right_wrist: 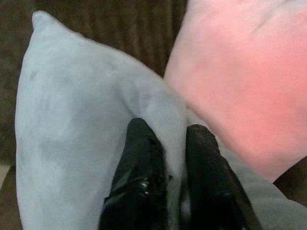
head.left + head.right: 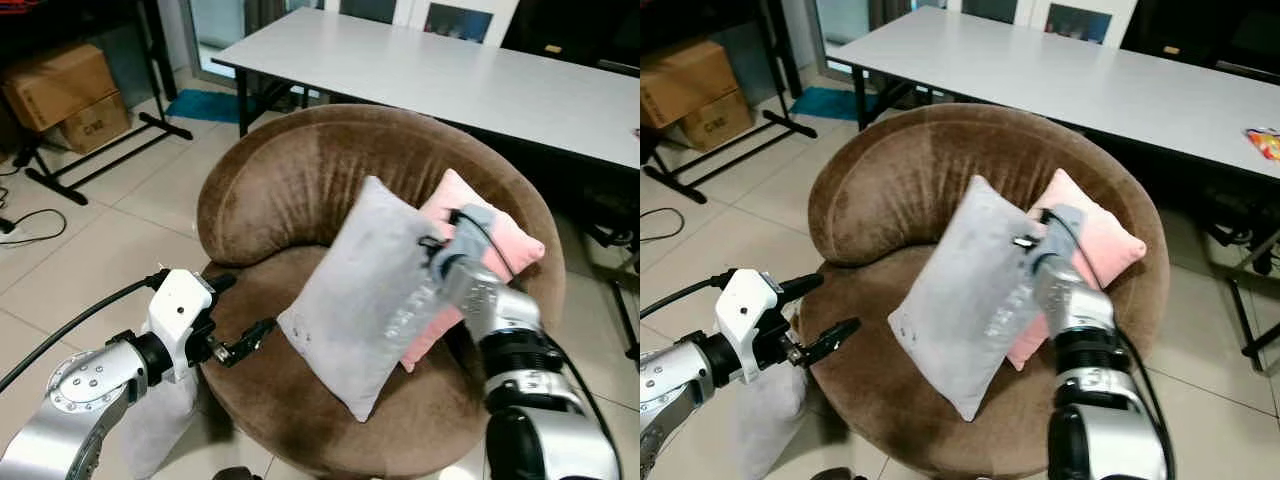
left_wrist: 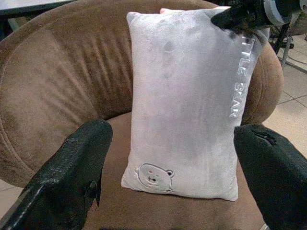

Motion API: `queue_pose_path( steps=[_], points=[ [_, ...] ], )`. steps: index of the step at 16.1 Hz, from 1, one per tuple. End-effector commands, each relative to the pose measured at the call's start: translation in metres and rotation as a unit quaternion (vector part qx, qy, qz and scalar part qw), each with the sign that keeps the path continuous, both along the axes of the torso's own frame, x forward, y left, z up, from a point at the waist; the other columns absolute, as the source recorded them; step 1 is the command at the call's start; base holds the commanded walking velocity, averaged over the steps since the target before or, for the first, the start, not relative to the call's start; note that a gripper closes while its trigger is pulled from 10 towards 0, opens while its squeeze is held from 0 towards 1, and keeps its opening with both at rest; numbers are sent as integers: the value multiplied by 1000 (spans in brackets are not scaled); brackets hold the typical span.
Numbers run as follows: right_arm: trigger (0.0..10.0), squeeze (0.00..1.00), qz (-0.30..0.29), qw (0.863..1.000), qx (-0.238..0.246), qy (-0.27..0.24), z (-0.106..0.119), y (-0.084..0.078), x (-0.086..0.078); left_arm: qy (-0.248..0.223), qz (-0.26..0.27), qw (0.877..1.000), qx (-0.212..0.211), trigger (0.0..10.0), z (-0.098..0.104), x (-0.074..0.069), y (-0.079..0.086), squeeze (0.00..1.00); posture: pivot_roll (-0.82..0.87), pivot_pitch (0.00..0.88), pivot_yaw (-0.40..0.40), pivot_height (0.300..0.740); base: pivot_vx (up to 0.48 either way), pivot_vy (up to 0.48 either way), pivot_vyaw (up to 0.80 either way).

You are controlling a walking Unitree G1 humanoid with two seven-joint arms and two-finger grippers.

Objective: Move the pillow to the sofa from floor

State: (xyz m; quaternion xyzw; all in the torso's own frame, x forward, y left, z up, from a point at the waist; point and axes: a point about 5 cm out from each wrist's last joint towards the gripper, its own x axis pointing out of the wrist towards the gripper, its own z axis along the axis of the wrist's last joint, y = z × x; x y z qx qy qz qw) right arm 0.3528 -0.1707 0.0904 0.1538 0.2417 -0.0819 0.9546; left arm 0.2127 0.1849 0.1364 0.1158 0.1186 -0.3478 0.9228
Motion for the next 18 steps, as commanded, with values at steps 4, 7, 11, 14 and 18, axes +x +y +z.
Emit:
queue_pose_path(
  steps=[4, 7, 11, 14, 18],
  points=[
    [10000, 1000, -19, 999, -19, -46, 19, -29, 1, -15, 7, 1000, -9, 10000, 4, 2, -5, 0, 42, 0, -67, 740, 0, 0, 0],
    [10000, 0, 63, 989, -59, -124, 34, -26, -25, -33, 55, 998, -6, 10000, 2, 13, -9, 0, 11, 0, -52, 740, 0, 0, 0],
    [10000, 0, 67, 978, -75, -181, 37, -11, -59, -83, 178, 980, 17, 10000, 1, 27, 2, 0, 1, 0, -43, 740, 0, 0, 0],
    [10000, 0, 57, 977, -103, -175, 20, 1, -88, -99, 233, 967, 9, 10000, -6, 29, 7, 0, -10, 0, -29, 740, 0, 0, 0],
    [10000, 0, 78, 975, -88, -188, 24, 17, -95, -119, 231, 966, 1, 10000, -6, 31, 2, 0, -10, 0, -28, 740, 0, 0, -191]
  ],
)
